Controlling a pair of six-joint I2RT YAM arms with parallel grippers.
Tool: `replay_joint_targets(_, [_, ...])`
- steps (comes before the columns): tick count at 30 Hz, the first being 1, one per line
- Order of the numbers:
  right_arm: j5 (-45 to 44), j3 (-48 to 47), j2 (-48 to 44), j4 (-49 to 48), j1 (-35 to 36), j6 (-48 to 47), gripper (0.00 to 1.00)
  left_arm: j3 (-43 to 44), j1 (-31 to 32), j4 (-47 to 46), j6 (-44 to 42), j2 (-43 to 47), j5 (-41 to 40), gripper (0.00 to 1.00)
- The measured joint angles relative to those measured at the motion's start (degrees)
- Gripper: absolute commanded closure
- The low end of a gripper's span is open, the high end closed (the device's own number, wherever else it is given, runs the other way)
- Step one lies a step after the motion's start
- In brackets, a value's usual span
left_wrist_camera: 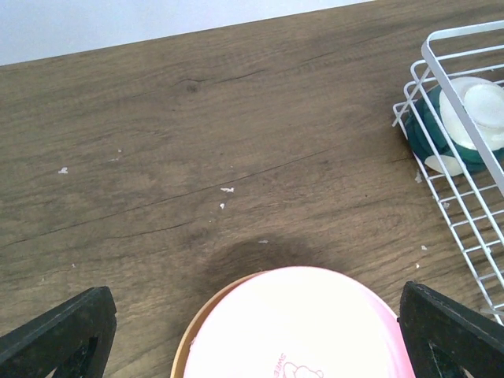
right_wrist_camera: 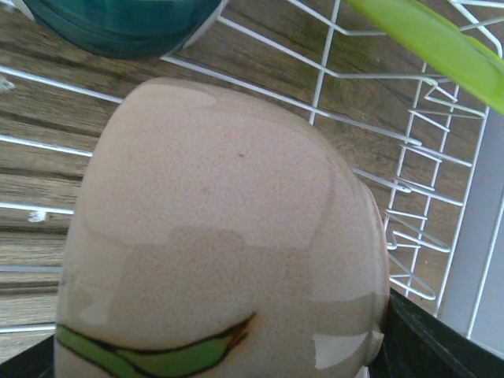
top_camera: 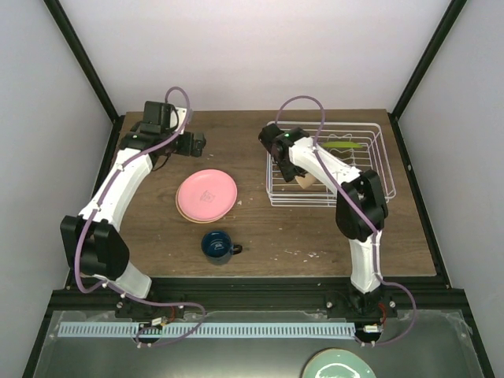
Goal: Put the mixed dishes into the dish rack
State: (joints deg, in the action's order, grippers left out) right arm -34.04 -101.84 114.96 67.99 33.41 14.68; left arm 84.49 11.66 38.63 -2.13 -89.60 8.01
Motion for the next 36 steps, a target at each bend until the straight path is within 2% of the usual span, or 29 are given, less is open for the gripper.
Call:
replay_joint_targets(25, [-9.1,4.6,3.5,-2.6,1.3,-0.5,0.47,0.0,0.0,0.0,0.2,0.0,1.3,0.00])
replay_joint_targets(26, [-9.2,4.8,3.5,-3.0,1.3,-0.5,0.46,0.0,0.0,0.0,0.2,0.0,1.3,0.00])
replay_joint_targets(36, [-11.2,6.0,4.0,-4.6,2.3,-0.8,0.00,0.2,0.0,0.0,0.3,-0.3,1.4,0.00])
